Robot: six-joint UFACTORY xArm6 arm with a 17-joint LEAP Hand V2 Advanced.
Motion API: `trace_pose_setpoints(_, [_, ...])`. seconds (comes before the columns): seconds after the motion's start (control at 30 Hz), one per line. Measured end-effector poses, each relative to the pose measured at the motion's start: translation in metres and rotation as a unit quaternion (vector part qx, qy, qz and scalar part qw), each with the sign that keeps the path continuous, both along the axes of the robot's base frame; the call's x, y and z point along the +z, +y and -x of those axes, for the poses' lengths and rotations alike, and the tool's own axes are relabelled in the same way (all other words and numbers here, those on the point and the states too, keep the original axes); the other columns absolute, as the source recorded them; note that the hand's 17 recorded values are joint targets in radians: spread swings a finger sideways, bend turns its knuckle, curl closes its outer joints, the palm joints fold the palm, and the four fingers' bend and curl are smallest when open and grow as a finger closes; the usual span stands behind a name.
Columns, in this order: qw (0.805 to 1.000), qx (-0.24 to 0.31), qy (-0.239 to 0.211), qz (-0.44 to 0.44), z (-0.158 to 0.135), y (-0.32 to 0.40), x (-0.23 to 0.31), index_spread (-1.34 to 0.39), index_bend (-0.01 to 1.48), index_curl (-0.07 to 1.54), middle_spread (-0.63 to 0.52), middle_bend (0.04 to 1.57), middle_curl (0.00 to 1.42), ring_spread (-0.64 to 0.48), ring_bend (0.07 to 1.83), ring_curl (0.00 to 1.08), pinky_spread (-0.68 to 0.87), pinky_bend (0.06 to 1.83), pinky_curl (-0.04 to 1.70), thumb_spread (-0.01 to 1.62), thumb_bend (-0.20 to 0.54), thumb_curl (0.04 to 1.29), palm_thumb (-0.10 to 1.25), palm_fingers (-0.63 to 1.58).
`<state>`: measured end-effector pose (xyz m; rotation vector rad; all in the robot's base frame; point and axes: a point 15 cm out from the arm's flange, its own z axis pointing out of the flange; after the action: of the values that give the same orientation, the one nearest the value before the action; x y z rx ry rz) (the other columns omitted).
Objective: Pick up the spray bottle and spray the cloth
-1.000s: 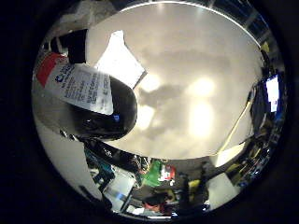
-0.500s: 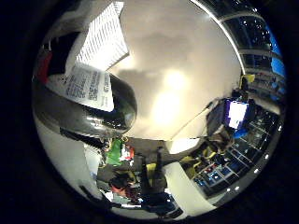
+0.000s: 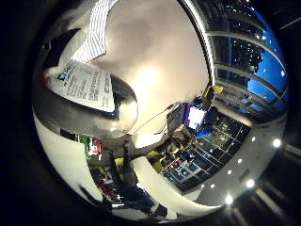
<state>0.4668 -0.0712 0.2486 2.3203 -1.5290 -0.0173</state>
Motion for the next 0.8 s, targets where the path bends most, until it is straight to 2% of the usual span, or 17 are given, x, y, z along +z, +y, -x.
trace_pose_setpoints(0.8, [1.0,-0.02,-0.003,-0.008,-0.001,-0.009,-0.001,-0.17,1.2,0.71,-0.07,1.38,0.62,-0.16,1.48,0.6,-0.17,1.01,1.37,1.03,-0.014,0.66,1.03,1.18])
